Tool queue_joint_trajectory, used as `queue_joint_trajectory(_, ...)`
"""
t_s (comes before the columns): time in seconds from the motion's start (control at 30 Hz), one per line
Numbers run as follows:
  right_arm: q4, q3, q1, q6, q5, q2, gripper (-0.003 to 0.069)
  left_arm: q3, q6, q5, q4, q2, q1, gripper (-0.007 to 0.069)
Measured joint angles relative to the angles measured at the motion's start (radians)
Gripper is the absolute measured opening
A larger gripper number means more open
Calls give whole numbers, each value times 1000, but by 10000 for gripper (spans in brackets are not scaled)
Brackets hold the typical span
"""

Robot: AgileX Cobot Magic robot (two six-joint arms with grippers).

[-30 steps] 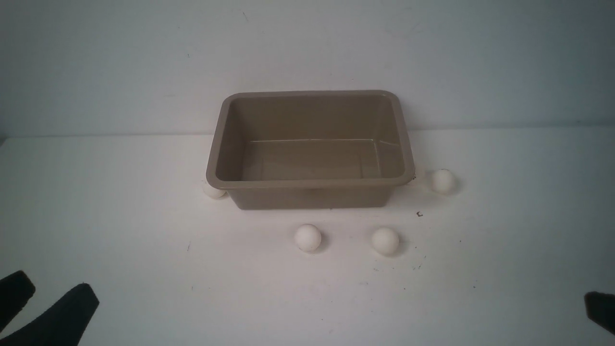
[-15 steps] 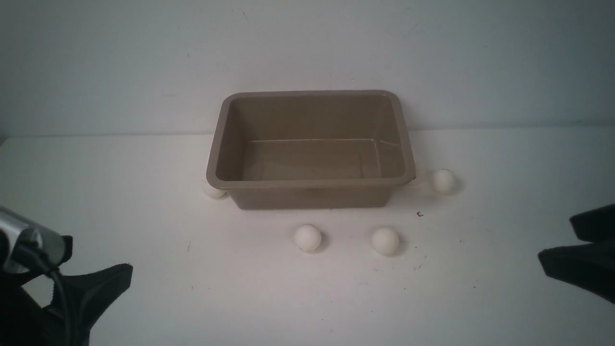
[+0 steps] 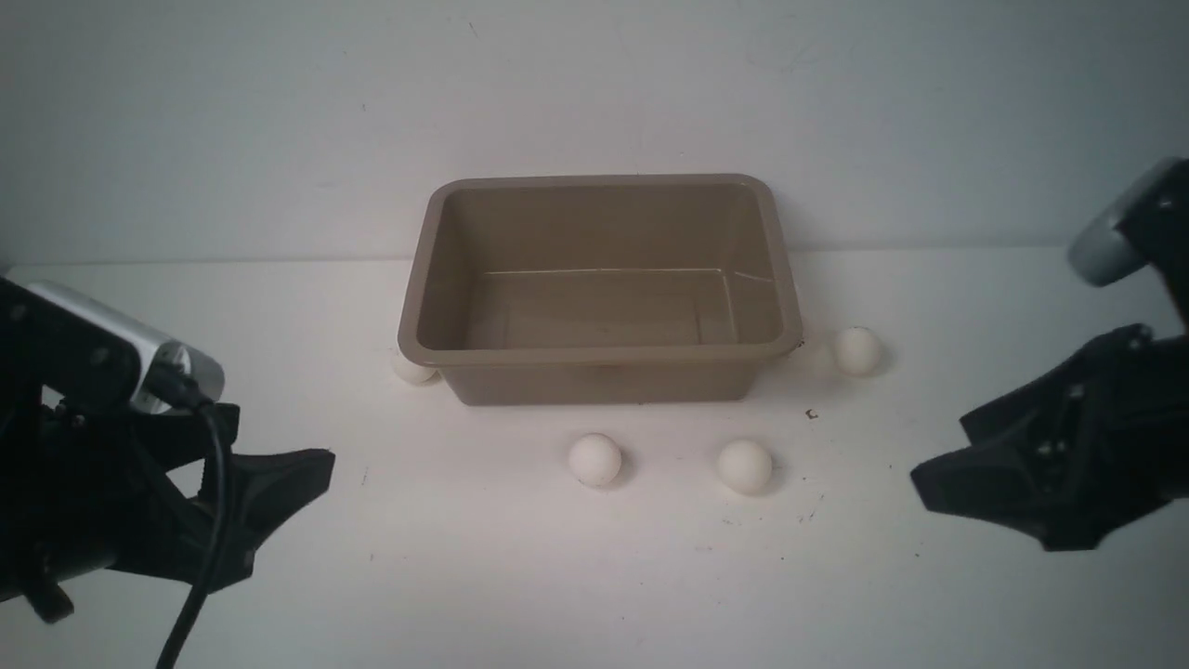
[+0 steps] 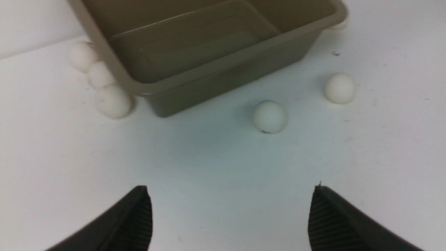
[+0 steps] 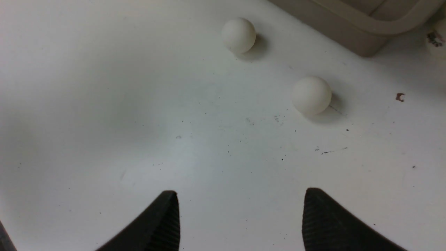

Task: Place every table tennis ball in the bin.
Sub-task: Use the right arm to clamp the table tennis ball closest to it

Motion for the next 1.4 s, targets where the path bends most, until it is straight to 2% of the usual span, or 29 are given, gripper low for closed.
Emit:
queue_joint_trajectory(0.2, -9, -5, 101, 0, -124, 142, 430, 0, 2, -120, 87, 101, 0, 545)
queue_joint_trajectory(0.37, -7, -67, 123, 0, -162, 249, 430, 0, 1, -133, 86, 161, 0, 545)
queue_joint_trajectory(0.63, -23, -242, 124, 17, -158, 452, 430, -1, 12, -136, -3, 199, 0, 545)
queue_joint_trajectory(0.87, -88, -311, 124, 30, -134, 568, 430, -1, 69, -75, -21, 199, 0, 545)
queue_joint_trajectory(1.2, -104, -356, 147, 23, -126, 647, 430, -1, 94, -80, -223, 206, 0, 545)
queue_joint_trajectory(1.4, -115, -378, 164, 23, -133, 698, 430, -1, 114, -79, -270, 223, 0, 545)
